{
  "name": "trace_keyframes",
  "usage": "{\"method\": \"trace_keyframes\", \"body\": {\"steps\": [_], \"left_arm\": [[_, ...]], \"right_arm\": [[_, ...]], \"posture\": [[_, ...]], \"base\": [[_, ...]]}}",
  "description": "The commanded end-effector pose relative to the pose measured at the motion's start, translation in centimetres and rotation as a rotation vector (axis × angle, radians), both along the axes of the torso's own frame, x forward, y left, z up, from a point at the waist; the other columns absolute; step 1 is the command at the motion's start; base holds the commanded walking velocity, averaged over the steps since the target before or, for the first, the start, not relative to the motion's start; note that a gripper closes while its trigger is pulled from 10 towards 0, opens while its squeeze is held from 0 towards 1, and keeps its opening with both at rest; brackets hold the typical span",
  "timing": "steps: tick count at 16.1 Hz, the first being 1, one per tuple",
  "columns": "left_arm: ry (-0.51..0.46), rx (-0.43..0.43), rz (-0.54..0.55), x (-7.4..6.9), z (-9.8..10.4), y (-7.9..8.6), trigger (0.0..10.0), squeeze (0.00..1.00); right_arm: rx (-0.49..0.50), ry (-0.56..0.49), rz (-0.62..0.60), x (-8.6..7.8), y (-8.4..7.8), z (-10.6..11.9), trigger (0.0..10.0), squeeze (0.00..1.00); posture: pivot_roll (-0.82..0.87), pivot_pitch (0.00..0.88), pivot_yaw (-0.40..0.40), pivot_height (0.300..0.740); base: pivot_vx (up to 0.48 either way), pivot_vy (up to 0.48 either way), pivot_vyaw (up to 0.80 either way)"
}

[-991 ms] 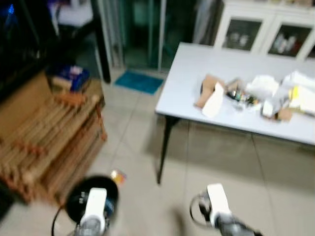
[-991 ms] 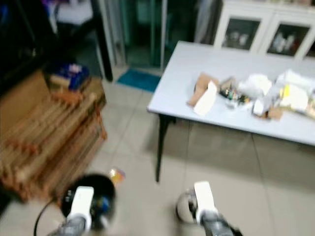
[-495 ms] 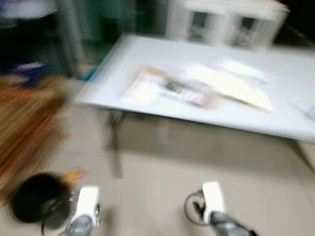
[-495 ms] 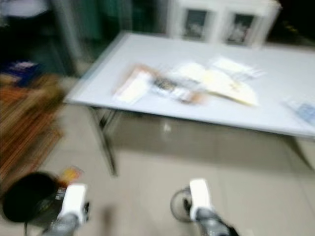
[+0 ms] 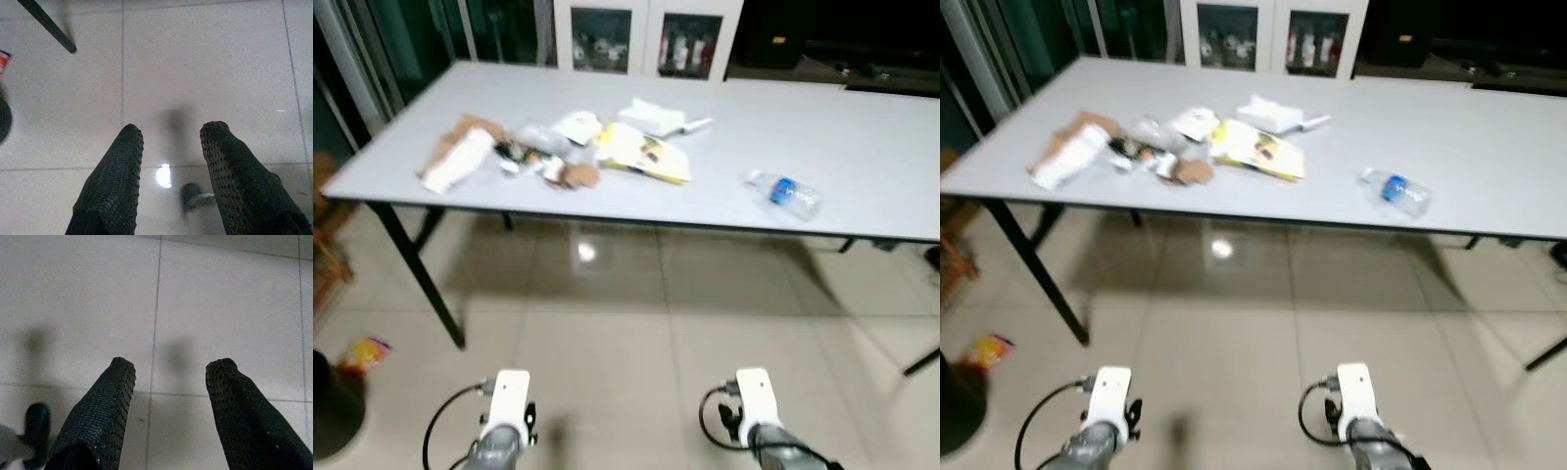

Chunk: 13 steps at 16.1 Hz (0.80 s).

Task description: Picking trash to rubbish bin

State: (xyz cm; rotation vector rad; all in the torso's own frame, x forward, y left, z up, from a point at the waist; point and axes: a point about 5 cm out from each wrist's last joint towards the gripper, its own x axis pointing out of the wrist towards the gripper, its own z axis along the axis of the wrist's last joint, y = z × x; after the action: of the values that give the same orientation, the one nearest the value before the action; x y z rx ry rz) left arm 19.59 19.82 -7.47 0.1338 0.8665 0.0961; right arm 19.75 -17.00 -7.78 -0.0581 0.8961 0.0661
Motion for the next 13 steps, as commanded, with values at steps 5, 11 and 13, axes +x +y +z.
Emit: {"method": "trace_keyframes", "body": {"steps": [5, 11, 13], "left_arm": [[-0.081, -0.007, -0.001, 2.1, 1.3, 0.1, 10.0, 0.00], [-0.122, 0.016, 0.019, 2.1, 1.5, 0.8, 10.0, 0.00], [-0.214, 0.062, 0.001, 3.4, 2.7, 1.0, 10.0, 0.00]], "right_arm": [[0.011, -0.019, 0.005, 0.5, 0.5, 0.3, 10.0, 0.00], [-0.006, -0.077, -0.007, 1.7, -0.2, 1.1, 10.0, 0.00], [0.001, -0.151, -0.016, 3.3, -0.3, 2.1, 10.0, 0.00]], "posture": [[0.06, 0.040, -0.027, 0.740], [0.05, 0.045, -0.025, 0.740], [0.05, 0.045, -0.025, 0.740]], "base": [[0.000, 0.000, 0.00], [0.000, 0.000, 0.00], [0.000, 0.000, 0.00]]}}
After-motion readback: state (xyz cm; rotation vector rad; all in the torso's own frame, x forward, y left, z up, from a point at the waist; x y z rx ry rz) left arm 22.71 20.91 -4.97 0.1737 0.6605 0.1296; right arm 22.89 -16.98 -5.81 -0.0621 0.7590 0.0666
